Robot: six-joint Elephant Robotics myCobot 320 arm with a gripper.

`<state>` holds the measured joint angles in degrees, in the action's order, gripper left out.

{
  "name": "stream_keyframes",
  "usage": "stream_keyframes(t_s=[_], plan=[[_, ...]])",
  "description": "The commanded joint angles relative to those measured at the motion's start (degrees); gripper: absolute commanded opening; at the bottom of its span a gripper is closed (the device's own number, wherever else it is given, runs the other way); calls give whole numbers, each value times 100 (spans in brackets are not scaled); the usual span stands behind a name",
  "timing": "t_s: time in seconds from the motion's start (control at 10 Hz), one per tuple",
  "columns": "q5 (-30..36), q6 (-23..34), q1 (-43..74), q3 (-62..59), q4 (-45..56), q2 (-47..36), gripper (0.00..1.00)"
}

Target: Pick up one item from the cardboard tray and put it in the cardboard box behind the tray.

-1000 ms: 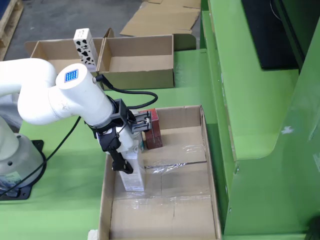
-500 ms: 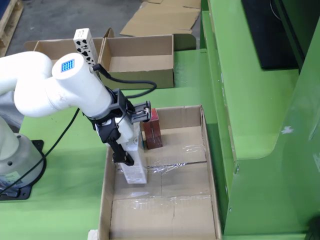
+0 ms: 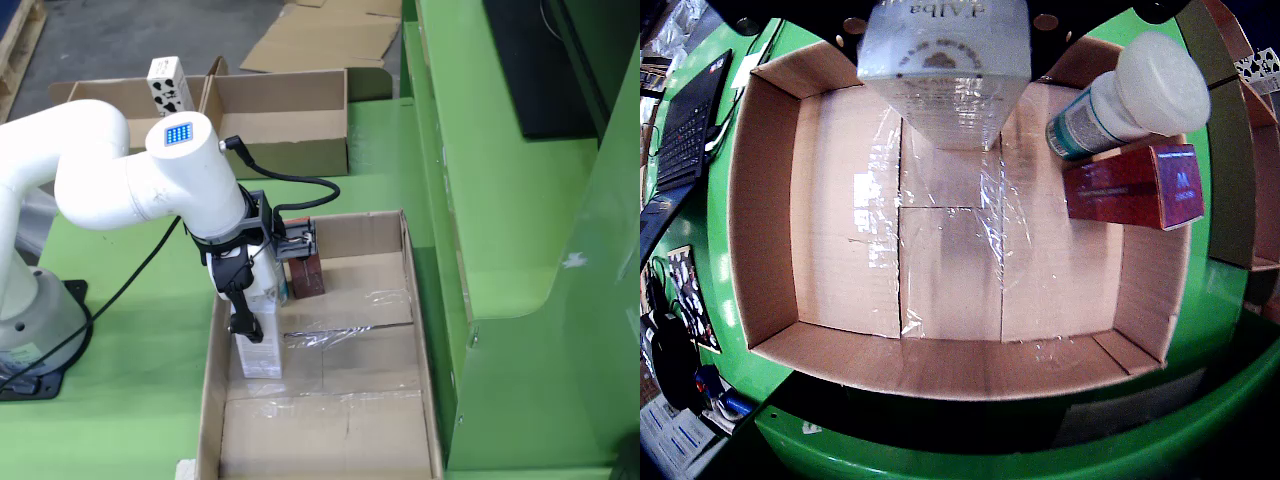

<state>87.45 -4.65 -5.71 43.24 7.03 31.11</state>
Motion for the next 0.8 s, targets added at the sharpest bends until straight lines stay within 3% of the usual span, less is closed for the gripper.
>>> stream_keyframes(t_s=[0.0, 0.1, 0.2, 0.5, 0.6, 0.7], plan=[[-1036, 169, -364, -4324, -1135, 86, 0], [-1771, 475, -593, -4324, -2156, 158, 0], [-3237, 1160, -1049, -4324, -3586, 426, 0], [-3285, 1244, -1964, -4324, -3633, -424, 0], [-2894, 619, -3718, -4324, -994, -1245, 0], [-2746, 354, -4115, -4324, -194, -1510, 0]])
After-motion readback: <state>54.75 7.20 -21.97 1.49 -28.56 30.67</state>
